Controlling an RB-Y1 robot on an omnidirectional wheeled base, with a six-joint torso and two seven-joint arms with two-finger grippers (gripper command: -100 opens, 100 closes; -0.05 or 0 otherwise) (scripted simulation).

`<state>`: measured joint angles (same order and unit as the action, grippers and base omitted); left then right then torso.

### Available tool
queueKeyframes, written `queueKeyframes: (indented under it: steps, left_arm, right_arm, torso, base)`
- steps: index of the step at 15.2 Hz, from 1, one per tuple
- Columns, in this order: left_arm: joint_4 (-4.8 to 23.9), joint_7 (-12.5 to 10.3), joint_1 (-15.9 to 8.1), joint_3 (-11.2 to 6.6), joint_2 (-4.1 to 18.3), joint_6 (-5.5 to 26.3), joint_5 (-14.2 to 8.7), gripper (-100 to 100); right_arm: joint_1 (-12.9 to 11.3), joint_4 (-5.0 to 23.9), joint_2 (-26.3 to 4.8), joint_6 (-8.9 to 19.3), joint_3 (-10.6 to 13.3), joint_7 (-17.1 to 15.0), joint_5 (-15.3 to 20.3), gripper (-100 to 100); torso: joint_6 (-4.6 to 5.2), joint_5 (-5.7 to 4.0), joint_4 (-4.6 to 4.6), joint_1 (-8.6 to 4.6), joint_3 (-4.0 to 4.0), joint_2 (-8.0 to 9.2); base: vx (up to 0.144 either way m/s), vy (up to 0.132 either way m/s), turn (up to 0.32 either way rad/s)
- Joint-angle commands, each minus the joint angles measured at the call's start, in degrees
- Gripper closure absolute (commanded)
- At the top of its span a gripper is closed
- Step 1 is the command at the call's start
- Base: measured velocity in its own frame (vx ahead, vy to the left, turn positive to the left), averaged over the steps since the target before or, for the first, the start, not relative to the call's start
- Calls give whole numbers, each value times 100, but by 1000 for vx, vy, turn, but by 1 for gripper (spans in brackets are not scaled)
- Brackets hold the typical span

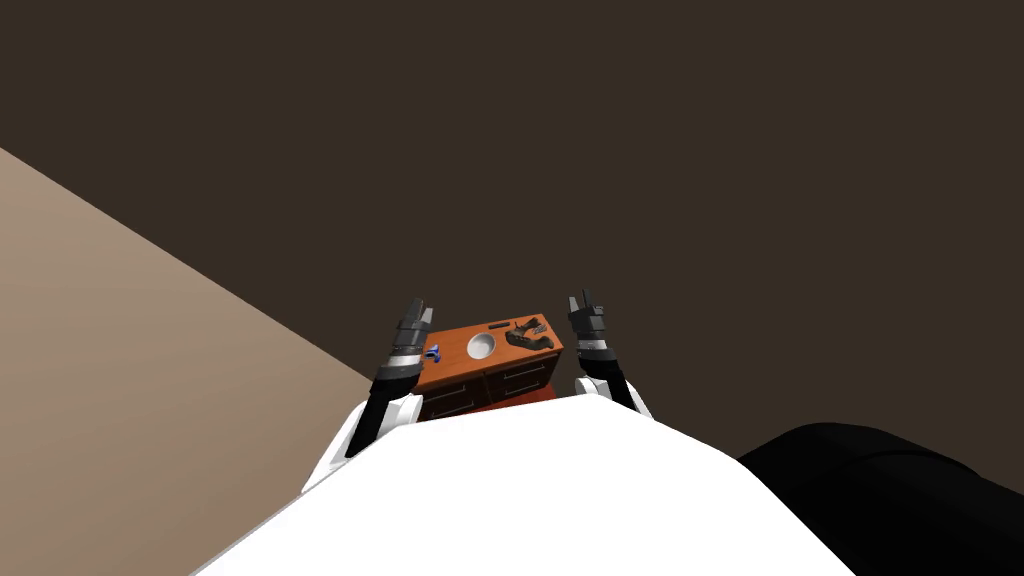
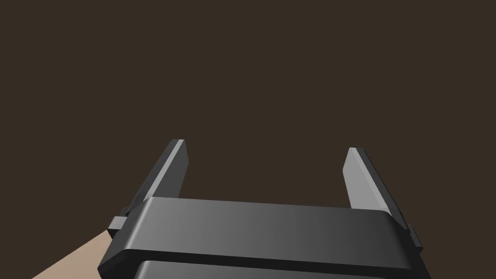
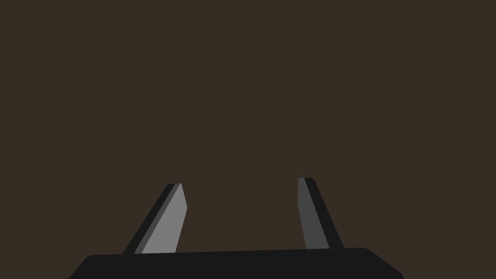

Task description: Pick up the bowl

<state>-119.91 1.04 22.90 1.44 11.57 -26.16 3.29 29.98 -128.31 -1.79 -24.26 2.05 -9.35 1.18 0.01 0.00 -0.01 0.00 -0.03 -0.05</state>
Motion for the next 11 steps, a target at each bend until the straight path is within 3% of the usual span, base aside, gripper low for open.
queueKeyframes:
  steps: [1,5,7,10,11]
  left_arm:
    - [286,33,-137,31,64,263,8,-100]
    - [732,74,-391,62,133,628,13,-100]
    - [836,74,-391,62,133,628,13,-100]
    - [1295,116,-662,95,173,1017,17,-100]
    - [1386,116,-662,95,173,1017,17,-100]
  right_arm:
    - [0,0,0,0,0,0,0,0]
    - [0,0,0,0,0,0,0,0]
    - [0,0,0,0,0,0,0,0]
    - [0,0,0,0,0,0,0,0]
    - [0,0,0,0,0,0,0,0]
  torso:
    - [0,0,0,0,0,0]
    - [0,0,0,0,0,0]
    - [0,0,0,0,0,0]
    - [0,0,0,0,1,1]
    - [0,0,0,-1,1,2]
  base:
    - [4,-2,-30]
    - [4,-2,-31]
    - [2,-1,-16]
    - [3,-2,-31]
    - [3,-2,-30]
